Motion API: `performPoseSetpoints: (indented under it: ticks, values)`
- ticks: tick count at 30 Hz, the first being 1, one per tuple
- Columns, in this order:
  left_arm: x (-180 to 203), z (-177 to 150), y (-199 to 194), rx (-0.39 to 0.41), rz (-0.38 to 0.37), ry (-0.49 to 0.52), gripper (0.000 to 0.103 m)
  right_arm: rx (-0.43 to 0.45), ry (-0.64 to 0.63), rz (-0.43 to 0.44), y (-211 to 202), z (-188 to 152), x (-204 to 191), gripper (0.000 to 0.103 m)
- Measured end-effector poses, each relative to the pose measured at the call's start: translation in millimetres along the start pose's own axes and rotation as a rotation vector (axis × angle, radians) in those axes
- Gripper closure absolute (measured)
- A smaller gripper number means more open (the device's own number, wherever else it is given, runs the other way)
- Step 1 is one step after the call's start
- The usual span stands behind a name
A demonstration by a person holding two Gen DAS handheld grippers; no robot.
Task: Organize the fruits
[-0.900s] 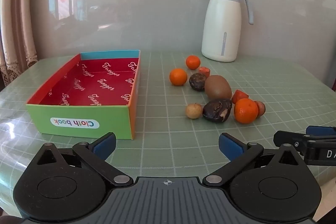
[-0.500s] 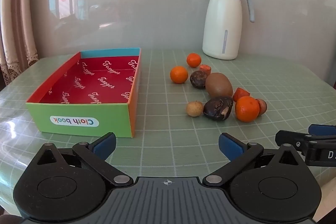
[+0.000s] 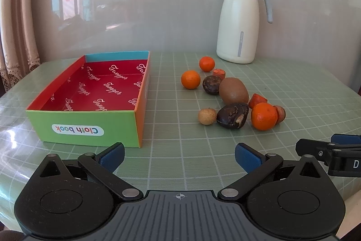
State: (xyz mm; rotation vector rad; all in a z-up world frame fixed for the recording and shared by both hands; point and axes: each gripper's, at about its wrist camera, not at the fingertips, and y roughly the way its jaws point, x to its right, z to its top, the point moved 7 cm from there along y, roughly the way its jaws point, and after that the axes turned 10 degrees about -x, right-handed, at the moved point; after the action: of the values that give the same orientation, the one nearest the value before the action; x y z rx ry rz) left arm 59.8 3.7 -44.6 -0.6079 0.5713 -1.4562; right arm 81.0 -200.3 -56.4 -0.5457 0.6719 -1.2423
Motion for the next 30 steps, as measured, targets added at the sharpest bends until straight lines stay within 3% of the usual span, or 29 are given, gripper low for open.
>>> performPoseSetpoints:
  ticks: [30]
  values:
    - [-0.5, 0.8, -1.4, 0.004, 0.001, 0.001, 0.000, -0.009, 0.007, 0.002, 1.5, -0.6, 0.5, 0.000]
